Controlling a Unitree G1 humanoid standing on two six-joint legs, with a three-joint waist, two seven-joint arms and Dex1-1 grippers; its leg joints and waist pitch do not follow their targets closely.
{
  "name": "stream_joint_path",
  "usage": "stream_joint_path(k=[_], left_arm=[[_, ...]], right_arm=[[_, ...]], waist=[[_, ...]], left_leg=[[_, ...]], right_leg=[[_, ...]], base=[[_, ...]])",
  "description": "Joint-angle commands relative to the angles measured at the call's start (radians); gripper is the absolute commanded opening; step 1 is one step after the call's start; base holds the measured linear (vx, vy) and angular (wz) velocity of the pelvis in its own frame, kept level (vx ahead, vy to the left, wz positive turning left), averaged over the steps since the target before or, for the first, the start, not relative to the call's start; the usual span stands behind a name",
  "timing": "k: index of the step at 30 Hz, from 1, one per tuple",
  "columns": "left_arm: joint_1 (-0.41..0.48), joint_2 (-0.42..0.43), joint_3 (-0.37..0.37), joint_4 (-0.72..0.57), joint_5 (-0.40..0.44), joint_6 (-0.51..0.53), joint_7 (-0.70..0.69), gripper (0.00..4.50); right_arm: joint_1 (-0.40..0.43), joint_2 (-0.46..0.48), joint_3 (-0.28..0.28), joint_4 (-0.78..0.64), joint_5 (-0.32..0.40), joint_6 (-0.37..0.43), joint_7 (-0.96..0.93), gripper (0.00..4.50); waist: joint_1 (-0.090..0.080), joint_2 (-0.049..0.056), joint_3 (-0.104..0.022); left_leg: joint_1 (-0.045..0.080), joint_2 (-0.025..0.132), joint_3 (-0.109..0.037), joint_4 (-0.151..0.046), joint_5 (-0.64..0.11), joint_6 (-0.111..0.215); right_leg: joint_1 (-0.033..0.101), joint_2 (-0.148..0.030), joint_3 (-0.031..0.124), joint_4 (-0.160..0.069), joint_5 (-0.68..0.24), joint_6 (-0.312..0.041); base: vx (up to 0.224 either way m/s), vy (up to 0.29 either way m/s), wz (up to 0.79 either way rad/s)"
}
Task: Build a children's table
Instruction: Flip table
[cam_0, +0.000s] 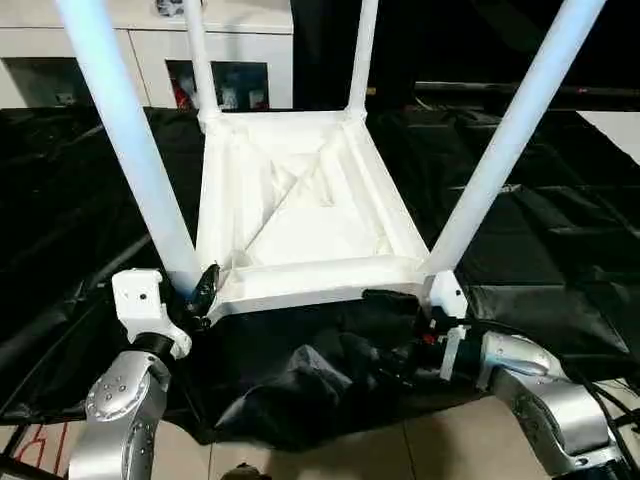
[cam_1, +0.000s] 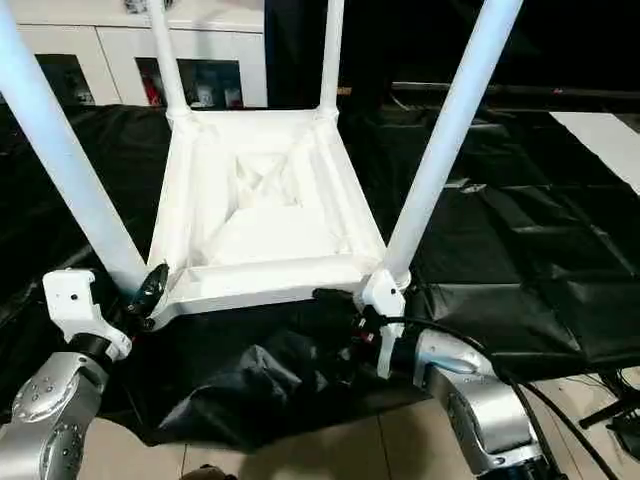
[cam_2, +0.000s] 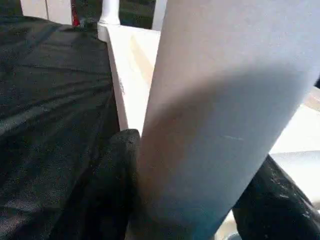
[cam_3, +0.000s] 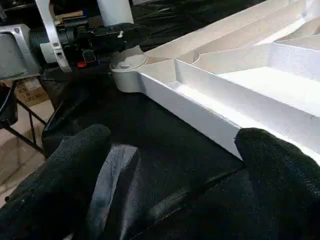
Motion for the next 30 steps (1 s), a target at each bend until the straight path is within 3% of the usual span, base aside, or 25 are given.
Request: stream_joint_path(k=[1,2,4,5,6,11,14,17,19,20,22,24,27,28,30], left_arm=[[0.002,-0.025,0.005,0.006,-0.068,0.048,-0.012,2.32],[0.001,-0.027,0.006,0.004,-0.074,0.052,-0.012,2.31],[-0.015,-0.063,0.031,-0.019,-0.161,0.094,-0.007,2.31],[-0.016,-0.067,0.034,-0.022,-0.171,0.098,-0.006,2.31],[-0.028,-0.094,0.053,-0.041,-0.239,0.127,0.001,2.31],[-0.05,-0.154,0.103,-0.07,-0.36,0.165,0.043,2.31],[-0.059,-0.162,0.118,-0.076,-0.372,0.173,0.048,2.31],[-0.063,-0.165,0.112,-0.085,-0.356,0.196,0.028,2.29],[-0.067,-0.166,0.11,-0.086,-0.355,0.201,0.028,2.25],[-0.069,-0.167,0.11,-0.085,-0.36,0.203,0.032,2.24],[-0.071,-0.164,0.106,-0.085,-0.373,0.207,0.04,2.24],[-0.072,-0.166,0.102,-0.085,-0.377,0.207,0.042,2.24],[-0.073,-0.167,0.101,-0.085,-0.375,0.211,0.041,2.24],[-0.073,-0.169,0.096,-0.087,-0.37,0.216,0.037,2.24],[-0.071,-0.171,0.088,-0.089,-0.363,0.218,0.033,2.24]], right_arm=[[-0.011,-0.004,0.001,0.003,0.006,0.004,0.005,4.5],[-0.011,-0.004,0.002,0.002,0.007,0.005,0.006,4.5],[-0.004,-0.002,0.009,0.001,0.0,0.003,0.007,4.5],[-0.004,-0.002,0.009,0.002,-0.001,0.003,0.006,4.5],[-0.001,0.007,0.009,0.007,-0.009,0.004,-0.012,4.5],[-0.006,0.042,0.001,0.022,-0.007,0.037,-0.065,4.5],[-0.015,0.074,-0.015,0.037,0.008,0.045,-0.096,4.5],[-0.071,0.195,-0.106,0.099,0.055,0.058,-0.251,4.5],[-0.096,0.238,-0.137,0.126,0.077,0.059,-0.301,4.5],[-0.119,0.272,-0.163,0.152,0.1,0.061,-0.336,4.5],[-0.147,0.308,-0.192,0.179,0.134,0.062,-0.358,4.5],[-0.193,0.354,-0.235,0.226,0.19,0.061,-0.385,4.5],[-0.209,0.371,-0.248,0.237,0.2,0.059,-0.385,4.5],[-0.24,0.392,-0.26,0.259,0.218,0.061,-0.366,4.5],[-0.275,0.408,-0.267,0.302,0.218,0.058,-0.367,4.5]], waist=[[-0.004,0.0,-0.04],[-0.003,0.001,-0.041],[-0.003,0.0,-0.041],[-0.002,-0.003,-0.041],[-0.002,-0.012,-0.041],[0.0,-0.01,-0.04],[0.0,-0.008,-0.041],[-0.007,-0.012,-0.041],[-0.011,-0.011,-0.047],[-0.009,-0.009,-0.053],[-0.006,-0.01,-0.05],[-0.003,-0.011,-0.048],[0.001,-0.007,-0.048],[0.0,-0.011,-0.049],[-0.003,-0.011,-0.048]], left_leg=[[0.03,0.066,-0.03,-0.085,-0.196,0.009],[0.029,0.066,-0.03,-0.083,-0.188,0.011],[0.028,0.065,-0.029,-0.082,-0.177,0.017],[0.029,0.065,-0.028,-0.081,-0.176,0.016],[0.027,0.064,-0.026,-0.079,-0.162,0.024],[0.026,0.063,-0.025,-0.079,-0.151,0.031],[0.025,0.063,-0.025,-0.078,-0.143,0.03],[0.022,0.063,-0.028,-0.083,-0.13,0.022],[0.028,0.064,-0.028,-0.079,-0.111,0.012],[0.028,0.065,-0.028,-0.073,-0.056,0.02],[0.027,0.061,-0.024,-0.071,-0.04,0.03],[0.027,0.062,-0.022,-0.076,-0.086,0.023],[0.029,0.066,-0.023,-0.078,-0.086,0.005],[0.028,0.065,-0.024,-0.078,-0.081,-0.001],[0.026,0.063,-0.022,-0.08,-0.096,-0.006]], right_leg=[[-0.002,-0.082,0.041,-0.077,0.093,-0.175],[-0.001,-0.082,0.042,-0.076,0.103,-0.177],[-0.001,-0.083,0.042,-0.075,0.119,-0.179],[-0.001,-0.083,0.041,-0.073,0.119,-0.182],[0.0,-0.083,0.041,-0.073,0.125,-0.188],[-0.001,-0.083,0.041,-0.074,0.087,-0.206],[-0.001,-0.082,0.041,-0.073,0.108,-0.205],[0.001,-0.08,0.04,-0.07,0.128,-0.2],[-0.001,-0.078,0.039,-0.065,0.167,-0.194],[0.0,-0.076,0.038,-0.058,0.247,-0.185],[-0.004,-0.074,0.037,-0.055,0.298,-0.18],[-0.004,-0.078,0.038,-0.059,0.251,-0.18],[-0.003,-0.077,0.037,-0.058,0.244,-0.164],[-0.001,-0.075,0.036,-0.057,0.253,-0.156],[-0.002,-0.078,0.036,-0.059,0.234,-0.156]], base=[[0.0,0.0,0.0],[0.0,0.0,0.0],[0.0,0.0,0.0],[0.0,0.0,0.0],[0.0,0.0,0.0],[0.0,0.0,0.0],[0.0,0.0,0.0],[0.0,0.0,0.0],[0.0,0.0,0.0],[0.0,0.0,0.0],[0.0,0.0,0.0],[0.0,0.0,0.0],[0.0,0.0,0.0],[0.0,0.0,0.0],[0.0,0.0,0.0]])
